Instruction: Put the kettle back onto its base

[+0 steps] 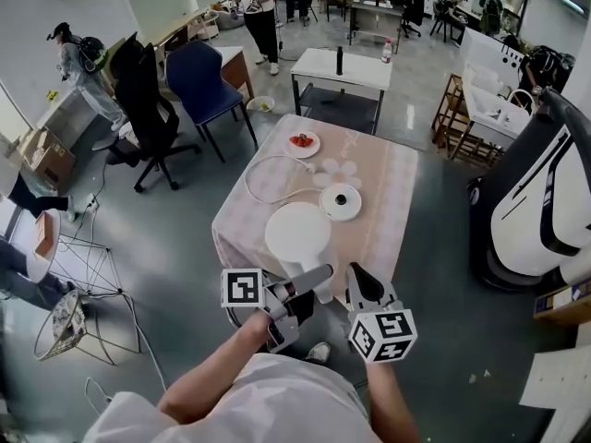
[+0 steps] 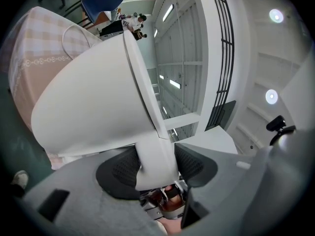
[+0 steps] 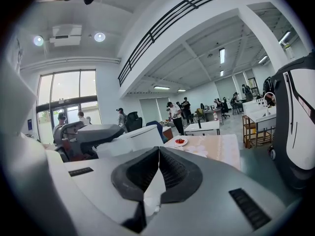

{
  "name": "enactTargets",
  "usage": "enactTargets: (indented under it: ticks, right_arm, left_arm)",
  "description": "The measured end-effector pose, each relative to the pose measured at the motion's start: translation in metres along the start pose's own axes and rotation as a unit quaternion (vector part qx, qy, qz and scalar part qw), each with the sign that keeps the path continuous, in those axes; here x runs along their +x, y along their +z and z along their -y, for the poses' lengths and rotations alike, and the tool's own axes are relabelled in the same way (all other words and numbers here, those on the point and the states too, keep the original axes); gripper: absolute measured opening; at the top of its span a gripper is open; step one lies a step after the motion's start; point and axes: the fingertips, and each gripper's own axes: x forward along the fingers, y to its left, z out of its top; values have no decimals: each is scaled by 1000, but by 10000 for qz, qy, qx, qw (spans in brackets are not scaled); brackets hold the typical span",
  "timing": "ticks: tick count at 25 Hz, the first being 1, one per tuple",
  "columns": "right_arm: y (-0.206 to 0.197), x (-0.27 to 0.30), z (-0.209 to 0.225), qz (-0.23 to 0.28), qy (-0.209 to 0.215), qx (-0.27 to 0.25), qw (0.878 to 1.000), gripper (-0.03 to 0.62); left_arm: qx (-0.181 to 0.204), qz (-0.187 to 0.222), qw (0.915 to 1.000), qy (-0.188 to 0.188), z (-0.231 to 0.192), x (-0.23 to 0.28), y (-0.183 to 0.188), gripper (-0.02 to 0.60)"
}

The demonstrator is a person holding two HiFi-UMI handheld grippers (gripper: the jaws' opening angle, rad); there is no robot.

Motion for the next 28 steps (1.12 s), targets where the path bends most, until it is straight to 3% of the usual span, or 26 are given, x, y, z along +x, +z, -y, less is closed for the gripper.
enactTargets:
  ticks: [12,28]
  right_arm:
    - [2,8,19,-14,-53,-19,10000,5]
    - [17,66,54,-103,-541,29,9985,5]
  left_arm:
    - [-9,9,10000,23,-9,18,13,222]
    - [-82,-545,9984,-83,-29,59,68,224]
